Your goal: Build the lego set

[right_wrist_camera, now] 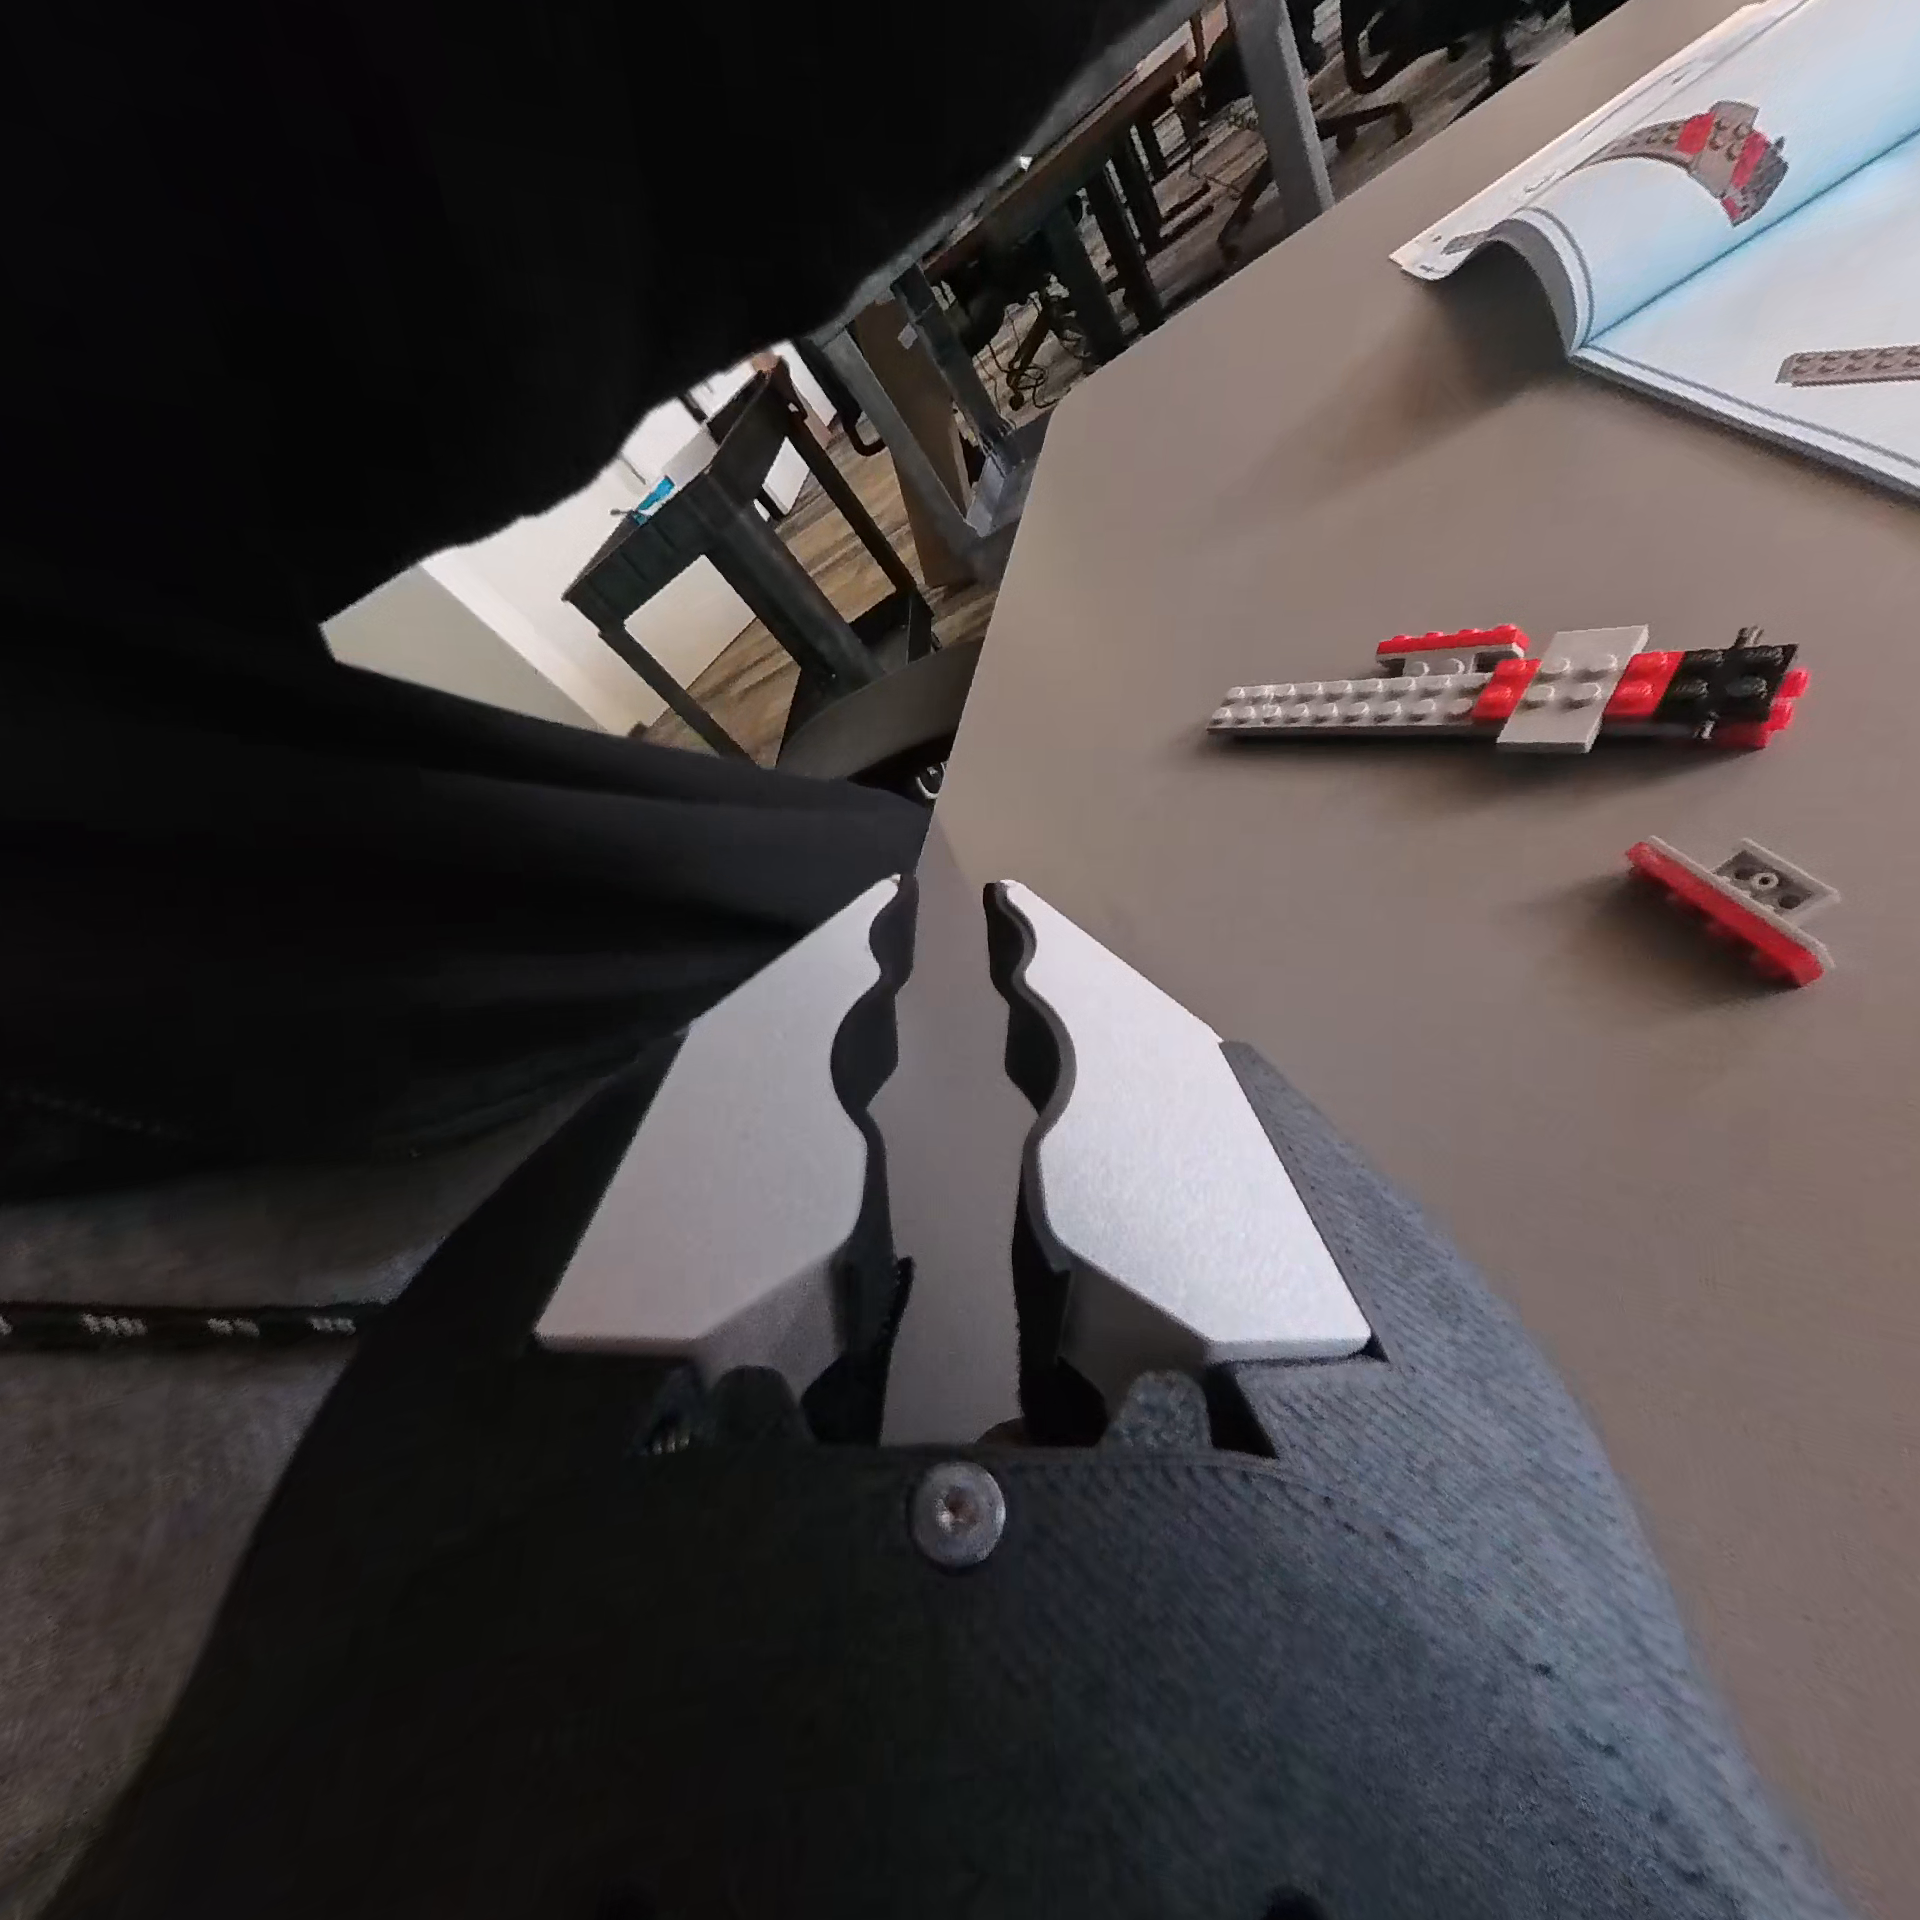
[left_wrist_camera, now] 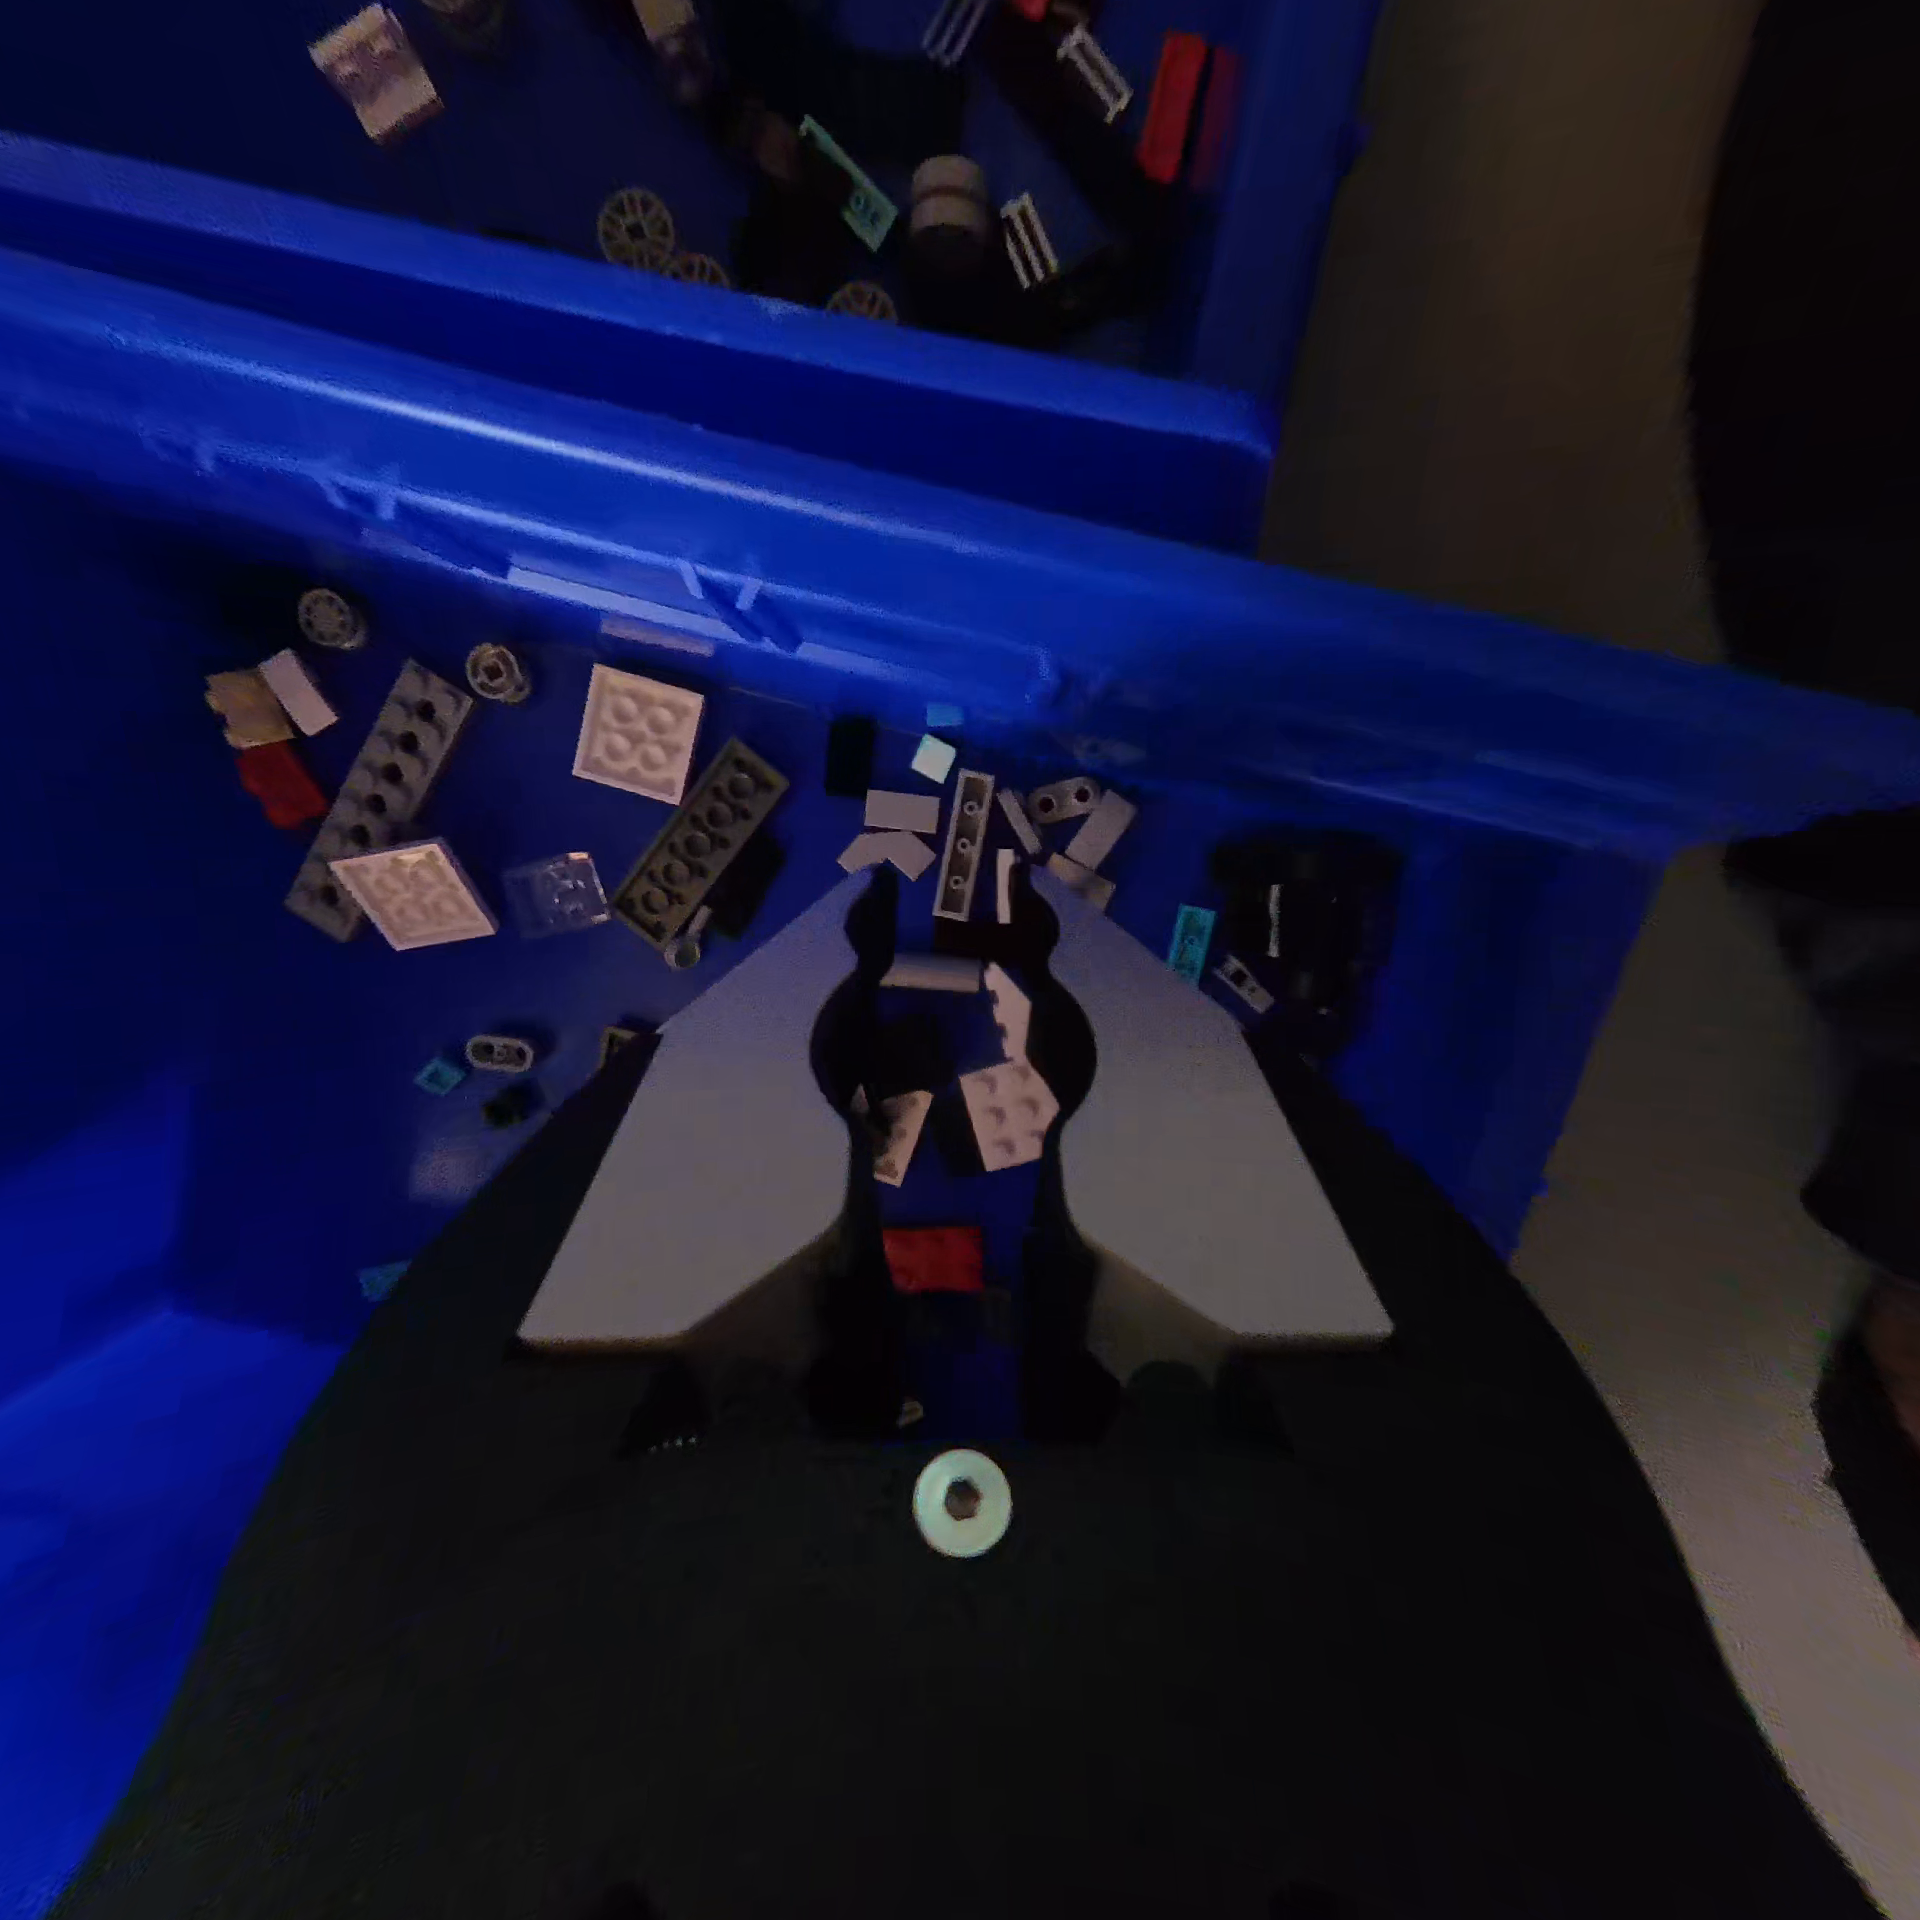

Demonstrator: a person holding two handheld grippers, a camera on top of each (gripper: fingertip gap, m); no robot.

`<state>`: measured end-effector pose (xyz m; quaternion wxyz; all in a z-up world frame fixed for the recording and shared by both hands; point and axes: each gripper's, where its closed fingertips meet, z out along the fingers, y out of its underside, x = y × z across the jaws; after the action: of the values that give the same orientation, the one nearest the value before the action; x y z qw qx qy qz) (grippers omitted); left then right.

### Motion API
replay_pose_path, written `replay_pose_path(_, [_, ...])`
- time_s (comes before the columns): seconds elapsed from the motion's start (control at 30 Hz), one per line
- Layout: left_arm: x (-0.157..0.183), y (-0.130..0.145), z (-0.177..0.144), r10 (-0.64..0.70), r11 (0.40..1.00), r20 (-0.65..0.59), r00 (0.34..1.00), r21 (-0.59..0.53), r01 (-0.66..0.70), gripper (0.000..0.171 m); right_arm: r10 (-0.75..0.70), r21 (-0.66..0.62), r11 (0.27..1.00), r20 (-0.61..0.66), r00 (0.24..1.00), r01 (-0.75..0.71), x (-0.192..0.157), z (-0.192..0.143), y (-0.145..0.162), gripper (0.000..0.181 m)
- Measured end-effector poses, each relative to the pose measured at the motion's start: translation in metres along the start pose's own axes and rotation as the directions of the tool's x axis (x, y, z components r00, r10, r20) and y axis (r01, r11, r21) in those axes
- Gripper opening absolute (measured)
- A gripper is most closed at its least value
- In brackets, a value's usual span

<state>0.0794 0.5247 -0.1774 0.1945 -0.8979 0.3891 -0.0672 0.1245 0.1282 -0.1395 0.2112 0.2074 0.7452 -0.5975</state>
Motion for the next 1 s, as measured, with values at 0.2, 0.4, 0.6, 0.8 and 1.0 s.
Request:
replay_pose_path(0.2, [0.001,0.008,0.016,-0.005,1.0,-0.022,1.0,-0.031,0.004,0.018,-0.008,0.002,1.0,0.002,1.0,0.008,-0.001,0.0,0.0,0.016])
replay_pose_path(0.4, [0.002,0.008,0.018,-0.037,0.999,-0.046,0.998,-0.025,0.036,0.014,-0.007,0.0,1.0,0.006,1.0,0.007,-0.001,0.0,0.0,0.016])
replay_pose_path(0.6, [0.003,0.01,0.019,-0.164,0.986,-0.112,0.98,-0.037,0.161,0.014,-0.006,-0.002,1.0,0.009,1.0,0.006,-0.002,0.0,0.001,0.016])
replay_pose_path(0.8, [0.002,0.01,0.02,-0.359,0.933,-0.187,0.914,-0.057,0.355,0.013,-0.002,-0.002,1.0,0.015,1.0,0.002,-0.002,0.0,0.001,0.016])
replay_pose_path(1.0, [0.001,0.009,0.022,-0.433,0.901,-0.21,0.877,-0.06,0.43,0.004,0.001,-0.003,1.0,0.022,1.0,-0.001,-0.002,0.0,0.001,0.016])
